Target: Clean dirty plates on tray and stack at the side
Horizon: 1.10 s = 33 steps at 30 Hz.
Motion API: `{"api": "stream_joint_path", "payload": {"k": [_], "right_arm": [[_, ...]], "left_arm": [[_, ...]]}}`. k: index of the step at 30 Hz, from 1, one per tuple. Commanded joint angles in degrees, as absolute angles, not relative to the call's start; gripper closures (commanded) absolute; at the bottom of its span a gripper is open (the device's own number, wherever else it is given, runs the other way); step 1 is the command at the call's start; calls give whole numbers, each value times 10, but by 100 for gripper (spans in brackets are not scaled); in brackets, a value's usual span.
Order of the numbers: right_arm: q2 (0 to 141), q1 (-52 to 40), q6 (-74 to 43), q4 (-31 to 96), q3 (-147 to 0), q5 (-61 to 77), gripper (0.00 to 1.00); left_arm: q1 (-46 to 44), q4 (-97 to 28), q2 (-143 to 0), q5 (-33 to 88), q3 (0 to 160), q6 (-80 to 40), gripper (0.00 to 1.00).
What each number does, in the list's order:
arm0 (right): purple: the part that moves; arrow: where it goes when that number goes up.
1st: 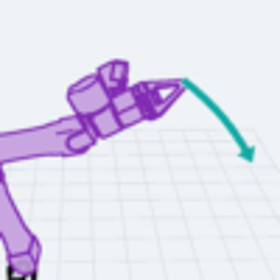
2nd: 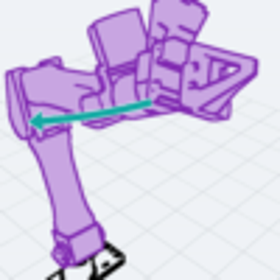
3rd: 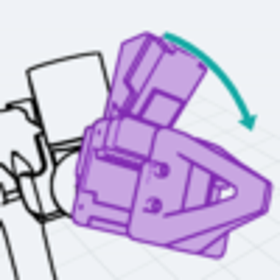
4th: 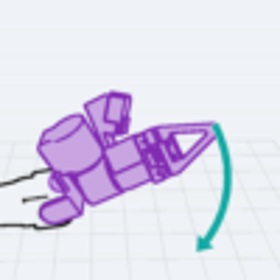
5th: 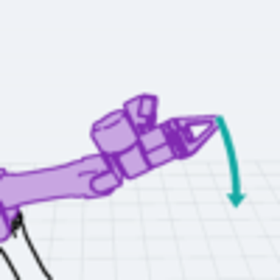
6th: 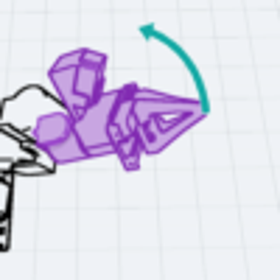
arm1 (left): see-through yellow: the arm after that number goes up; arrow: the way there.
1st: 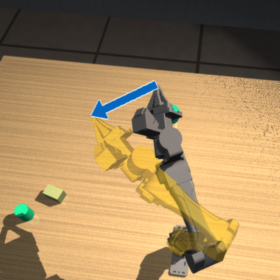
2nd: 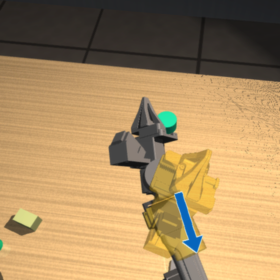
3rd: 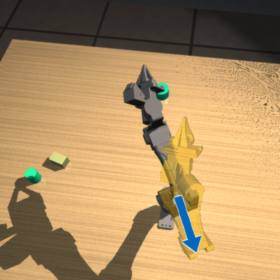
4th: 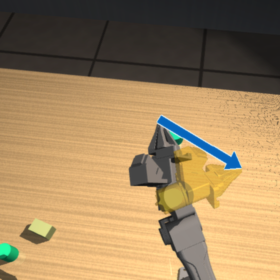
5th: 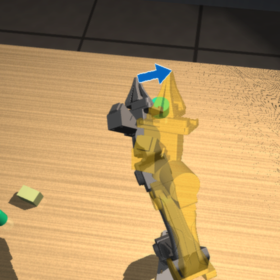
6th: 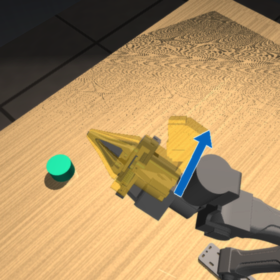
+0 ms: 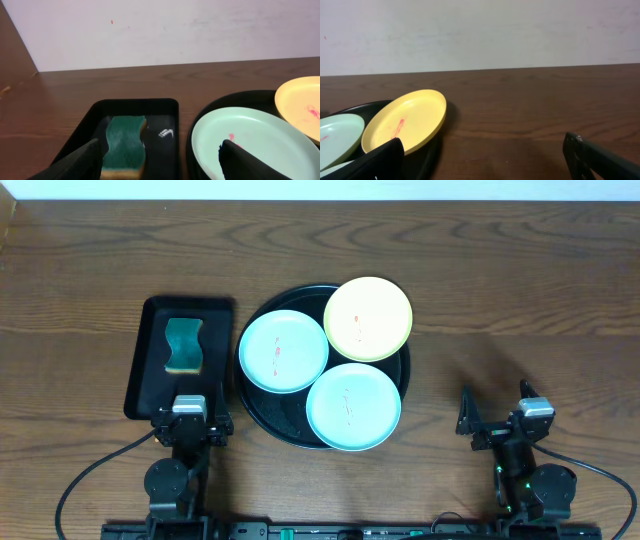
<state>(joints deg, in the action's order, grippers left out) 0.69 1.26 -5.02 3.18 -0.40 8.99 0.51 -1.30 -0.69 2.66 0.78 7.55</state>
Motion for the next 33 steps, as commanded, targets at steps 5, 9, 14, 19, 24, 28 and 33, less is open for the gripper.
{"api": "stream_joint_path", "payload": {"k": [5, 9, 14, 19, 24, 28, 33], "right_arm": [[3, 3, -36, 32, -3, 89, 1], [3, 3, -36, 34, -3, 89, 1], [3, 3, -42, 32, -3, 88, 1], [3, 3, -42, 31, -3, 88, 1], [3, 3, -42, 28, -12, 89, 1], [5, 3, -42, 27, -33, 89, 1], [35, 3, -55, 28, -76, 89, 1]], "left_arm": [[2, -30, -3, 26, 2, 81, 25], [2, -14, -3, 29, 4, 74, 25], [3, 5, -5, 19, 32, 76, 25], [3, 2, -34, 17, 59, 77, 25], [3, -6, -103, 17, 109, 74, 25], [3, -36, -186, 17, 177, 75, 25], [3, -91, -309, 58, 302, 74, 25]]}}
